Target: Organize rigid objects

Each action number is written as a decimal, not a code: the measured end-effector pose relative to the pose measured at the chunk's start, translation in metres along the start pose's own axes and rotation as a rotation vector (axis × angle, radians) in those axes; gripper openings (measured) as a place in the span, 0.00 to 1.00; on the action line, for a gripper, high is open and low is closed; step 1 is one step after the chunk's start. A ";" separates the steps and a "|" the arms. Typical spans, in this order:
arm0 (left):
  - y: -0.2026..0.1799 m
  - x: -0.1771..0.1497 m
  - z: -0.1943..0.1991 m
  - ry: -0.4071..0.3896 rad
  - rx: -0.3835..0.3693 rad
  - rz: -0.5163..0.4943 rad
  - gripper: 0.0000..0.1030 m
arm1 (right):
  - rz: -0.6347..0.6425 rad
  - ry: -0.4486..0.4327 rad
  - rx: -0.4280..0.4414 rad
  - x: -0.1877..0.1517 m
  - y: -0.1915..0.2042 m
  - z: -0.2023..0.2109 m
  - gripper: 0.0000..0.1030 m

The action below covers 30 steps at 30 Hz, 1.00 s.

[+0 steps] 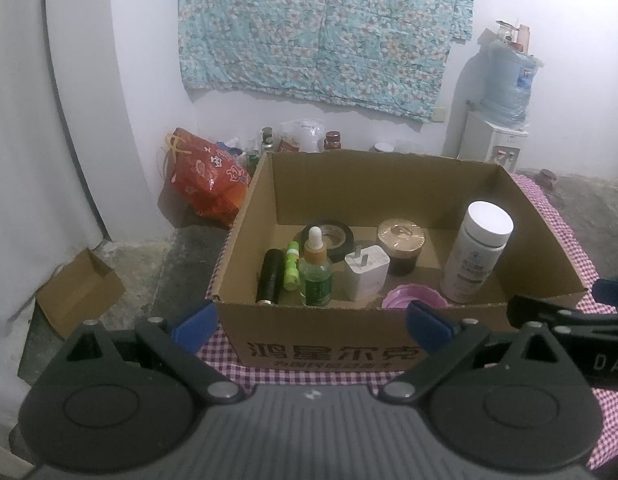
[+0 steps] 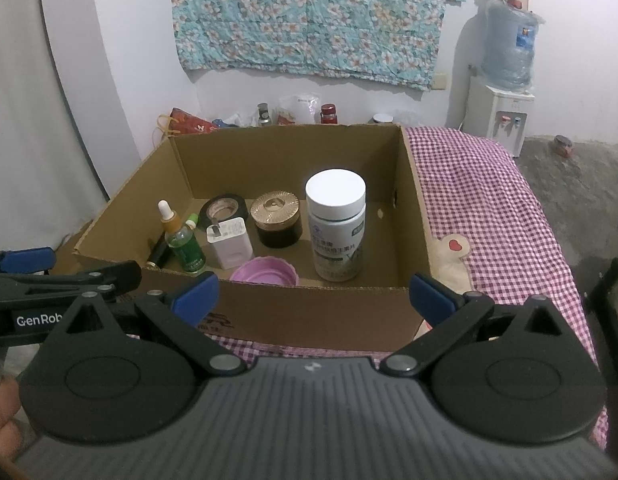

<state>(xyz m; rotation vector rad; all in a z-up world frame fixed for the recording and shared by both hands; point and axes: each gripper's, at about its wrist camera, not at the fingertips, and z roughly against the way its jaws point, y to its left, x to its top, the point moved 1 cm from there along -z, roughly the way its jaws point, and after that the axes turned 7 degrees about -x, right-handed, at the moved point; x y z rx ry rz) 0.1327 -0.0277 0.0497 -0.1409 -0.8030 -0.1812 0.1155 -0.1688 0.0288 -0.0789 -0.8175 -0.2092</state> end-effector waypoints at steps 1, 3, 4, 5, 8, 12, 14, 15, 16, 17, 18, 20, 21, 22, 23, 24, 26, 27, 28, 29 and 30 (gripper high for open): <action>0.001 0.000 0.000 -0.001 0.001 -0.001 0.98 | 0.001 -0.001 -0.001 0.000 0.000 0.000 0.99; 0.000 -0.001 0.000 -0.001 0.002 -0.002 0.98 | 0.002 -0.002 -0.001 0.001 -0.001 0.000 0.99; 0.000 -0.001 0.000 -0.001 0.001 -0.002 0.98 | 0.001 -0.001 -0.001 0.001 -0.001 0.000 0.99; 0.000 -0.001 0.000 0.000 0.001 -0.002 0.98 | 0.001 0.000 0.000 0.001 -0.001 0.000 0.99; 0.000 -0.001 0.000 -0.001 0.001 -0.003 0.98 | 0.000 0.002 0.000 0.002 -0.001 0.000 0.99; 0.000 -0.001 0.000 -0.001 0.001 -0.004 0.98 | 0.000 0.001 -0.001 0.002 -0.001 0.001 0.99; 0.001 -0.001 0.000 -0.001 0.001 -0.005 0.98 | -0.001 0.002 0.001 0.002 -0.001 0.001 0.99; 0.001 -0.001 0.000 0.001 0.002 -0.005 0.98 | -0.003 0.003 0.001 0.002 -0.001 0.001 0.99; 0.001 -0.001 -0.001 0.002 0.002 -0.006 0.98 | -0.004 0.004 0.001 0.001 -0.001 0.001 0.99; 0.001 -0.001 -0.001 0.003 0.004 -0.006 0.98 | -0.005 0.007 0.002 0.001 -0.001 0.000 0.99; 0.001 -0.002 -0.001 0.004 0.005 -0.007 0.98 | -0.006 0.009 0.002 0.001 -0.001 0.000 0.99; 0.002 -0.002 0.000 0.008 0.005 -0.006 0.97 | -0.007 0.014 0.003 0.000 -0.001 0.000 0.99; 0.002 -0.002 0.000 0.008 0.005 -0.005 0.97 | -0.008 0.015 0.003 -0.001 0.000 -0.001 0.99; 0.003 -0.001 0.001 0.009 0.005 -0.005 0.97 | -0.008 0.016 0.003 0.000 0.000 0.000 0.99; 0.002 -0.001 0.000 0.009 0.006 -0.005 0.97 | -0.007 0.015 0.002 -0.001 0.000 0.000 0.99; 0.002 -0.001 0.000 0.009 0.006 -0.006 0.97 | -0.007 0.015 0.003 -0.001 -0.001 0.000 0.99; 0.003 -0.001 0.000 0.009 0.005 -0.006 0.97 | -0.008 0.017 0.003 -0.001 -0.001 0.000 0.99; 0.003 -0.001 0.000 0.010 0.005 -0.006 0.97 | -0.008 0.017 0.003 -0.001 0.000 0.000 0.99; 0.003 -0.002 0.000 0.011 0.004 -0.005 0.97 | -0.007 0.017 0.002 -0.001 0.000 0.000 0.99; 0.003 -0.002 0.001 0.013 0.005 -0.005 0.97 | -0.007 0.018 0.002 -0.001 -0.001 -0.001 0.99; 0.002 -0.002 0.000 0.014 0.005 -0.004 0.97 | -0.006 0.019 0.002 -0.001 -0.001 -0.001 0.99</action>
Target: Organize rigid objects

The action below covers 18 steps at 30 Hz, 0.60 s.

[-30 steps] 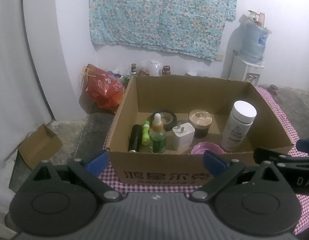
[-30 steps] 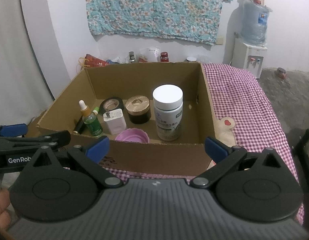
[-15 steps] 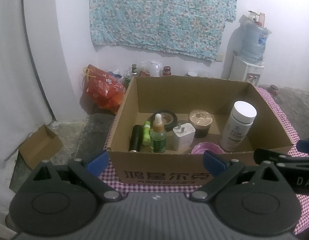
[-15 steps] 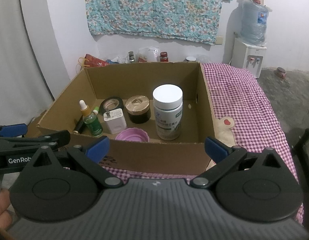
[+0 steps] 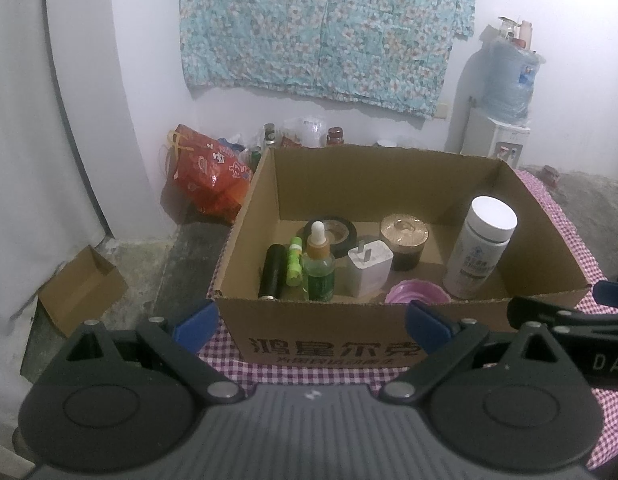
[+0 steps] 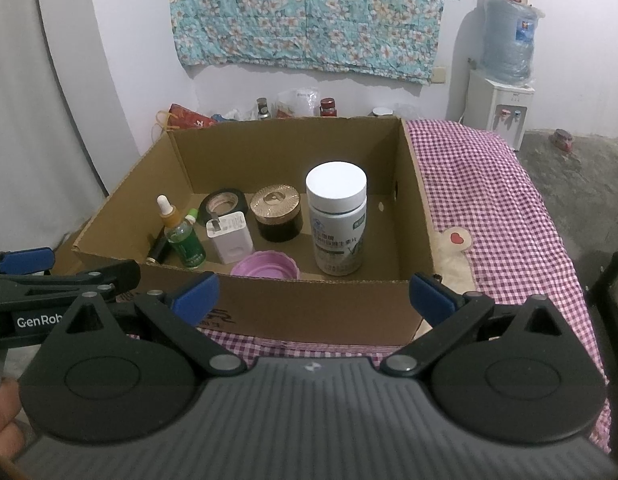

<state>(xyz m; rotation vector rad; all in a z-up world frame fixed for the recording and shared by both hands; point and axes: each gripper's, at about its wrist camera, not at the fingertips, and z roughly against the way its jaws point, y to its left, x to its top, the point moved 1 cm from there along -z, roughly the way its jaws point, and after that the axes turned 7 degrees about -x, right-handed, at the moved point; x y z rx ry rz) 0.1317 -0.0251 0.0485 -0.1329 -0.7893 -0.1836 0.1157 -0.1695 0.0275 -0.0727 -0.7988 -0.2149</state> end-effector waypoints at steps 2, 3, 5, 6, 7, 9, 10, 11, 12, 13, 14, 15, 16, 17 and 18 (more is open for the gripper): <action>-0.001 -0.001 -0.001 0.003 0.001 0.001 0.97 | 0.000 0.003 0.001 0.000 -0.001 -0.001 0.99; -0.002 -0.001 -0.001 0.004 0.001 0.002 0.97 | -0.001 0.005 0.001 0.000 -0.001 -0.002 0.99; -0.004 -0.001 -0.001 0.006 0.001 0.003 0.97 | -0.001 0.007 0.001 -0.001 -0.001 -0.002 0.99; -0.006 -0.001 -0.002 0.008 -0.001 0.002 0.97 | -0.001 0.006 0.001 -0.001 -0.001 -0.002 0.99; -0.007 -0.001 -0.002 0.009 -0.001 0.003 0.97 | 0.000 0.006 0.001 -0.001 -0.001 -0.002 0.99; -0.007 -0.001 -0.002 0.011 -0.001 0.003 0.97 | -0.001 0.007 0.002 -0.001 -0.001 -0.002 0.99; -0.007 0.000 -0.002 0.012 -0.001 0.003 0.97 | -0.002 0.009 0.002 -0.001 -0.001 -0.002 0.99; -0.007 -0.001 -0.002 0.012 -0.001 0.003 0.97 | -0.002 0.009 0.002 -0.001 -0.001 -0.002 0.99; -0.006 -0.001 -0.002 0.012 -0.002 0.003 0.97 | -0.002 0.010 0.002 -0.001 -0.002 -0.002 0.99; -0.006 -0.001 -0.002 0.012 -0.002 0.004 0.97 | -0.002 0.012 0.003 -0.001 -0.003 -0.003 0.99; -0.007 0.000 -0.003 0.014 -0.003 0.004 0.97 | -0.002 0.013 0.003 -0.001 -0.003 -0.003 0.99; -0.008 -0.001 -0.004 0.015 -0.002 0.005 0.97 | -0.001 0.014 0.004 -0.001 -0.004 -0.004 0.99; -0.008 -0.001 -0.004 0.014 -0.002 0.005 0.97 | 0.000 0.015 0.004 0.000 -0.004 -0.004 0.99; -0.008 -0.001 -0.004 0.014 -0.002 0.005 0.97 | -0.001 0.014 0.004 -0.001 -0.004 -0.004 0.99; -0.008 -0.001 -0.004 0.014 -0.002 0.005 0.97 | -0.001 0.014 0.004 0.000 -0.004 -0.004 0.99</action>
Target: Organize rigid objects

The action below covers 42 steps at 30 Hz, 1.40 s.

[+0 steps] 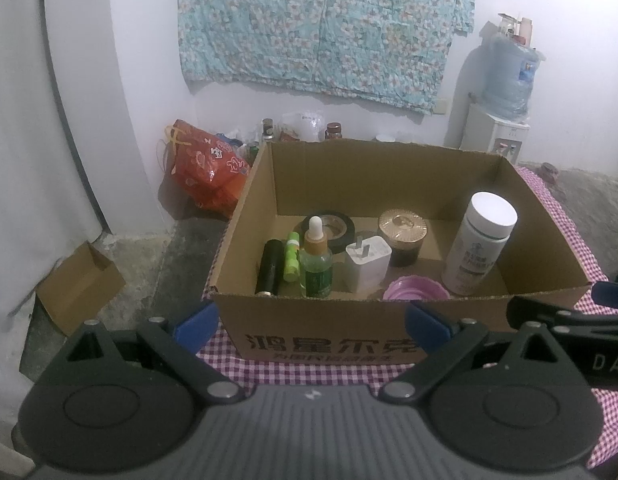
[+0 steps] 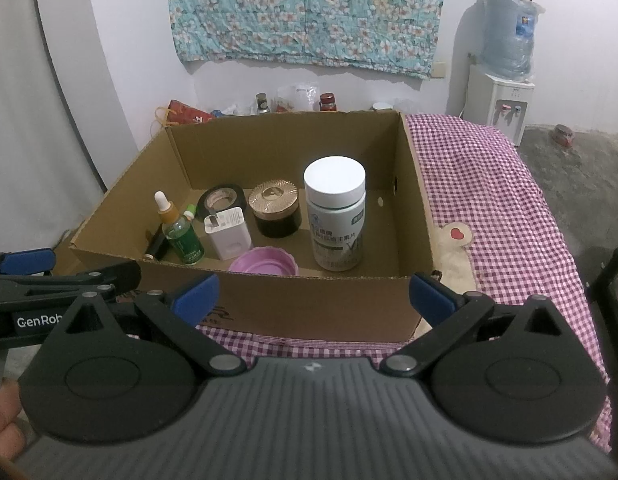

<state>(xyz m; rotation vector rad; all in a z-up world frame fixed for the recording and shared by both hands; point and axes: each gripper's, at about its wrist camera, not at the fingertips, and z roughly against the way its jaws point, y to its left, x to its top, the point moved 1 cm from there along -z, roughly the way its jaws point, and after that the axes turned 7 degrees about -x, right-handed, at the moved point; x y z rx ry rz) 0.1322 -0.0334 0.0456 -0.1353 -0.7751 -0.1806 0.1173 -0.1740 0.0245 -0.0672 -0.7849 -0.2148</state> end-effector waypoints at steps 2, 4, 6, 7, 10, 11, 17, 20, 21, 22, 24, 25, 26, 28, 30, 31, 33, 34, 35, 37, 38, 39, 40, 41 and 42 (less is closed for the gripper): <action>0.000 0.000 0.000 0.001 0.000 0.000 0.97 | 0.000 0.000 0.000 0.000 0.000 0.000 0.99; 0.000 0.000 0.000 0.001 0.000 -0.001 0.97 | 0.000 0.000 0.000 0.000 0.000 0.000 0.99; 0.000 0.000 0.000 0.002 -0.001 -0.001 0.97 | 0.000 0.000 -0.001 0.000 0.000 0.000 0.99; 0.000 0.000 0.000 0.002 -0.001 -0.001 0.97 | 0.000 0.001 0.001 0.001 -0.001 0.000 0.99; -0.001 0.000 -0.001 0.002 0.000 0.000 0.97 | 0.000 0.002 0.001 0.001 -0.001 0.000 0.99; -0.001 0.000 0.000 0.002 0.001 0.000 0.97 | -0.001 0.002 0.001 0.001 -0.001 0.000 0.99; -0.001 0.000 0.000 0.002 0.000 0.000 0.97 | -0.001 0.002 0.000 0.001 -0.002 0.000 0.99; -0.001 0.000 0.000 0.003 0.000 -0.001 0.97 | -0.002 0.003 0.001 0.001 -0.001 0.000 0.99; -0.001 0.000 -0.001 0.004 -0.001 -0.001 0.97 | -0.002 0.004 0.001 0.001 -0.002 0.000 0.99; -0.001 0.000 0.000 0.003 -0.001 -0.001 0.97 | -0.003 0.005 0.001 0.001 -0.002 0.000 0.99; -0.001 0.000 0.000 0.003 0.000 -0.001 0.97 | -0.003 0.006 0.000 0.001 -0.002 -0.001 0.99; -0.001 0.000 0.000 0.003 0.000 -0.001 0.97 | -0.003 0.006 0.000 0.001 -0.002 -0.001 0.99; -0.001 0.000 0.000 0.004 0.000 -0.001 0.97 | -0.004 0.006 0.000 0.001 -0.002 -0.001 0.99; -0.001 0.000 0.000 0.003 0.000 -0.001 0.97 | -0.003 0.005 0.001 0.001 -0.002 -0.001 0.99; -0.001 0.000 -0.001 0.004 0.000 -0.002 0.97 | -0.004 0.005 0.001 0.001 -0.002 -0.001 0.99; -0.001 0.000 0.000 0.004 0.000 -0.002 0.97 | -0.005 0.006 0.001 0.001 -0.002 -0.001 0.99; -0.001 0.000 -0.001 0.004 -0.001 -0.001 0.97 | -0.004 0.007 0.001 0.001 -0.003 -0.001 0.99; -0.001 0.000 0.000 0.004 0.000 -0.001 0.97 | -0.005 0.007 0.001 0.001 -0.003 -0.002 0.99; -0.001 0.000 0.000 0.004 0.000 -0.001 0.97 | -0.005 0.008 0.000 0.001 -0.002 -0.002 0.99; -0.001 0.000 0.000 0.004 -0.001 -0.001 0.97 | -0.006 0.007 0.001 0.001 -0.003 -0.002 0.99; 0.000 0.000 0.000 0.004 -0.001 -0.001 0.97 | -0.006 0.007 0.001 0.000 -0.003 -0.002 0.99; 0.000 0.000 0.000 0.004 -0.001 -0.002 0.97 | -0.006 0.008 0.001 0.001 -0.003 -0.002 0.99; -0.001 0.000 0.000 0.005 -0.001 -0.002 0.97 | -0.006 0.008 0.001 0.001 -0.003 -0.002 0.99; -0.001 0.000 0.000 0.004 -0.001 -0.002 0.97 | -0.007 0.008 0.000 0.000 -0.003 -0.002 0.99; -0.001 0.000 0.000 0.004 -0.001 -0.003 0.97 | -0.007 0.008 0.000 0.000 -0.003 -0.002 0.99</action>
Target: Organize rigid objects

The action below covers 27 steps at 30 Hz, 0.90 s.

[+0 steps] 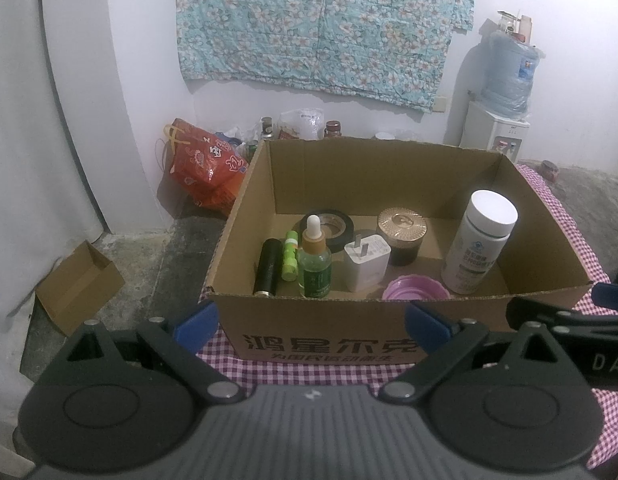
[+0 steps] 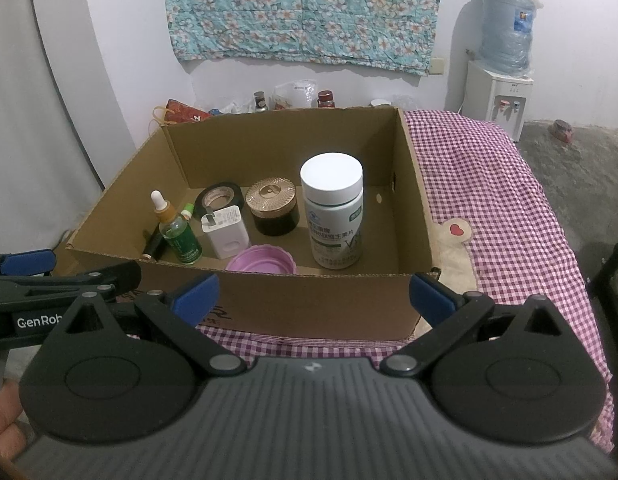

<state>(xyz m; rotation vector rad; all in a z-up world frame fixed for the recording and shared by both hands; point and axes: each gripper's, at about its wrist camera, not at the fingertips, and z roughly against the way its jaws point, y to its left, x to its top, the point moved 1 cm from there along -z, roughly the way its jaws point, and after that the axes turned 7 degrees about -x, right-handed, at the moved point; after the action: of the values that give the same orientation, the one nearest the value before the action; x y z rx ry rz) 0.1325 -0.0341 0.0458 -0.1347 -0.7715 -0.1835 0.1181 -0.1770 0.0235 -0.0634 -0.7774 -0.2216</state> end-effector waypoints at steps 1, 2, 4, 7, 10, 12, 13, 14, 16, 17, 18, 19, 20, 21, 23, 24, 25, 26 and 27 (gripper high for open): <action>0.000 0.000 0.000 0.000 0.000 0.000 0.97 | 0.001 0.000 0.001 0.000 0.000 0.000 0.99; 0.000 0.000 0.000 0.001 -0.001 0.001 0.97 | 0.001 0.000 0.001 0.000 0.000 0.000 0.99; 0.000 0.000 0.000 0.001 0.000 0.001 0.97 | 0.001 0.000 0.001 0.001 0.000 0.000 0.99; 0.000 0.000 0.000 0.001 -0.001 0.001 0.97 | 0.002 0.000 0.001 0.000 -0.001 0.000 0.99; 0.000 0.000 0.000 0.001 -0.001 0.001 0.97 | -0.001 0.001 0.001 0.000 0.000 0.000 0.99; 0.000 0.000 0.000 0.001 -0.001 0.000 0.97 | -0.001 0.001 0.000 0.000 0.000 0.000 0.99; 0.000 0.000 0.000 0.002 -0.001 0.000 0.97 | 0.000 0.001 0.000 0.000 -0.001 0.000 0.99; 0.000 0.000 0.000 0.002 -0.001 0.001 0.97 | -0.001 0.002 0.000 0.000 -0.001 0.000 0.99; -0.001 0.000 0.000 0.002 -0.001 0.001 0.97 | -0.004 0.004 0.000 -0.001 -0.001 -0.001 0.99; -0.001 0.000 0.000 0.002 -0.001 0.002 0.97 | -0.006 0.005 -0.001 -0.001 0.000 -0.001 0.99; -0.001 0.000 0.000 0.002 -0.001 0.001 0.97 | -0.006 0.004 -0.001 -0.001 0.000 -0.001 0.99; -0.001 0.000 0.000 0.001 0.000 0.001 0.97 | -0.005 0.004 -0.001 -0.001 -0.001 -0.001 0.99; -0.001 0.000 0.000 0.002 -0.001 0.001 0.97 | -0.005 0.003 -0.001 -0.001 -0.001 -0.001 0.99; -0.001 0.000 0.000 0.001 -0.001 0.001 0.97 | -0.006 0.002 -0.002 -0.001 -0.001 -0.001 0.99; 0.000 0.000 0.000 0.002 -0.001 0.001 0.97 | -0.008 0.003 -0.003 -0.001 0.000 -0.001 0.99; -0.001 0.000 -0.001 0.001 -0.001 0.001 0.97 | -0.008 0.003 -0.003 -0.001 0.000 -0.001 0.99; 0.000 0.000 0.000 0.002 -0.001 0.001 0.97 | -0.007 0.002 -0.003 -0.001 0.000 -0.001 0.99; 0.000 0.000 0.000 0.002 -0.001 0.001 0.97 | -0.007 0.002 -0.003 -0.001 0.000 -0.001 0.99; 0.000 0.000 0.000 0.001 0.000 0.000 0.97 | -0.008 0.003 -0.003 -0.001 0.000 -0.001 0.99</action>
<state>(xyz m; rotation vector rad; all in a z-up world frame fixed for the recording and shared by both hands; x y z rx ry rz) 0.1325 -0.0345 0.0454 -0.1350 -0.7702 -0.1836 0.1180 -0.1772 0.0223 -0.0626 -0.7748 -0.2299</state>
